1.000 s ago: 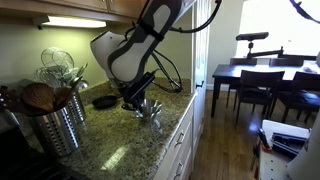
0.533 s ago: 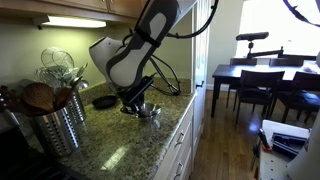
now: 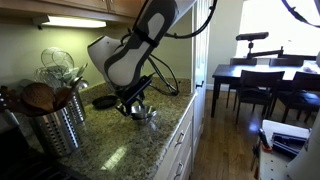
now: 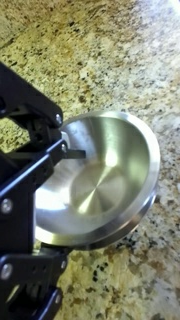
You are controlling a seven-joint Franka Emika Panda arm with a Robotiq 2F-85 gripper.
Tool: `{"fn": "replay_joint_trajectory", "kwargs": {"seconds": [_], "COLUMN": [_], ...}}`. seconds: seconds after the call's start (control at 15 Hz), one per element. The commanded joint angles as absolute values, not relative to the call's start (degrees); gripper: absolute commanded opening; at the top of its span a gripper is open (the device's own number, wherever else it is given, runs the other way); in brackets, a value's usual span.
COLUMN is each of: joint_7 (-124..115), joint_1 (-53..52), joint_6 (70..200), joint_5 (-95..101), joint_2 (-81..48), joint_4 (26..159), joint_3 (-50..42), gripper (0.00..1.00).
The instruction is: Put the left bowl in the right bowl
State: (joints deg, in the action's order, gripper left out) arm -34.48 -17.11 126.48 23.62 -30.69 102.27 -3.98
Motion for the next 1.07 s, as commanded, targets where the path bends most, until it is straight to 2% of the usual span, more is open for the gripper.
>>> {"fn": "replay_joint_trajectory", "kwargs": {"seconds": [0.0,1.0], "joint_7": [-36.47,-35.23], "joint_1": [-17.50,-16.03], "joint_6": [126.16,126.29], "joint_5": [24.18,22.95], "joint_2": [-30.18,-29.54], "joint_4": [102.25,100.81], "joint_3": [-4.41,-4.23], "gripper": [1.00,1.00]}}
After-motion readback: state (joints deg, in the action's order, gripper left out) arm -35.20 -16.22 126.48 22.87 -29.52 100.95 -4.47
